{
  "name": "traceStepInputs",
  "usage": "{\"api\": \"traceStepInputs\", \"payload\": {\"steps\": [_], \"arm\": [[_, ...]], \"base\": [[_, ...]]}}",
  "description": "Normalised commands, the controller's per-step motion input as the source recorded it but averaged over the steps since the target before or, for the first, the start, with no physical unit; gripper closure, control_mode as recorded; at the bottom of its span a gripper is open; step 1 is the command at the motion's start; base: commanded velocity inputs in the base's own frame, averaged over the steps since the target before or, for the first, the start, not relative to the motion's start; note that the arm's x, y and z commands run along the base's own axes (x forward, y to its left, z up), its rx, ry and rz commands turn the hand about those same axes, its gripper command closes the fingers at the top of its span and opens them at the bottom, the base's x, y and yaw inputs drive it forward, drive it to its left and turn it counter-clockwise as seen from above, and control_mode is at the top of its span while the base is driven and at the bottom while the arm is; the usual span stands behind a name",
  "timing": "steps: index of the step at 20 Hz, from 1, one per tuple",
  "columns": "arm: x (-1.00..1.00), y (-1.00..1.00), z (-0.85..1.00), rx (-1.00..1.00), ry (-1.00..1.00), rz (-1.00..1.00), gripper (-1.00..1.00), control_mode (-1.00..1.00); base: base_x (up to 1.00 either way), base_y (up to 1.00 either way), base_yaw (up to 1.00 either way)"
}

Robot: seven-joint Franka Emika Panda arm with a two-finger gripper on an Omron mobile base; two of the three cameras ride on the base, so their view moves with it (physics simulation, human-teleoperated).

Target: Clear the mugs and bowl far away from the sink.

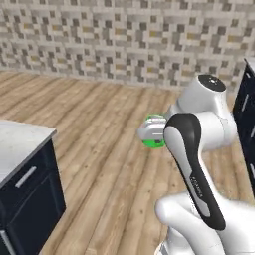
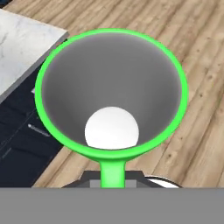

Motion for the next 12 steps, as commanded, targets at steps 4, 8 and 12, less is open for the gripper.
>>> {"api": "traceStepInputs", "payload": {"steps": [4,8,12], "arm": [[0.00,0.00,0.00,0.00,0.00,0.00,1.00,1.00],[0.00,0.00,0.00,0.00,0.00,0.00,1.00,1.00],[0.00,0.00,0.00,0.00,0.00,0.00,1.00,1.00]], "base": [[0.00,0.28,0.83],[0.13,0.34,0.76],[0.50,0.48,0.64]]}}
